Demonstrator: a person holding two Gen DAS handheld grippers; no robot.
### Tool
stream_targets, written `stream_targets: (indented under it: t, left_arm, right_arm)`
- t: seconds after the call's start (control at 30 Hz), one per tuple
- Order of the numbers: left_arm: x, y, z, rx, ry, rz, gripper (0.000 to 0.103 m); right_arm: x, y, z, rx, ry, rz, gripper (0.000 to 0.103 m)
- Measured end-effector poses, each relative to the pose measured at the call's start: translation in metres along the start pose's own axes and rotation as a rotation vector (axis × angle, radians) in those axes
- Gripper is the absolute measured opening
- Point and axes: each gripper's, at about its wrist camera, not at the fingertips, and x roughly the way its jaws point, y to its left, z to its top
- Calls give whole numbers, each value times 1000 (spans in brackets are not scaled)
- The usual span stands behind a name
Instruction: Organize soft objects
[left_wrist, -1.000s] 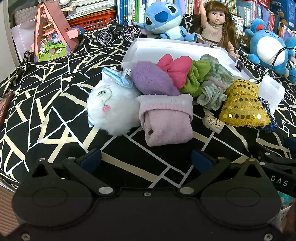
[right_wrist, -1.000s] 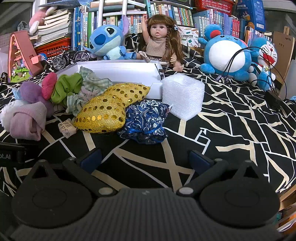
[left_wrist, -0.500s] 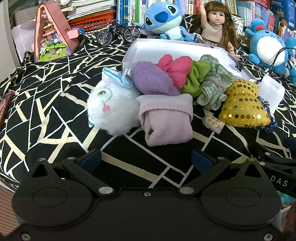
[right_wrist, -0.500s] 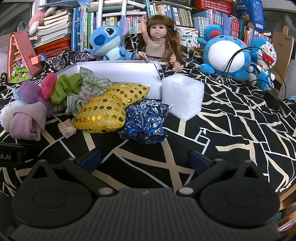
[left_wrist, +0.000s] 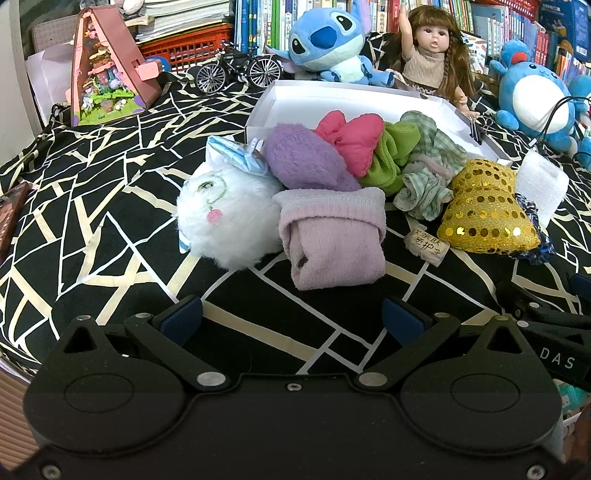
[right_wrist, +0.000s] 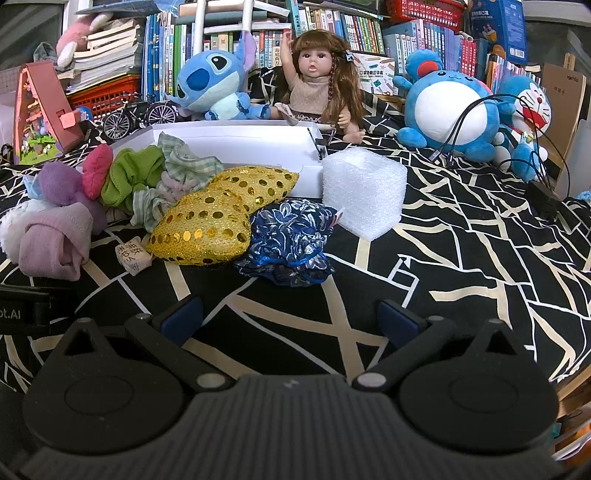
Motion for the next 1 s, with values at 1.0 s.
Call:
stream_targets:
  t: [1.0]
  left_arm:
    - [-16,15,-10,-52,-122,-25,81]
  right_arm:
    - [-8,-15,-10,-17,-180,98,103]
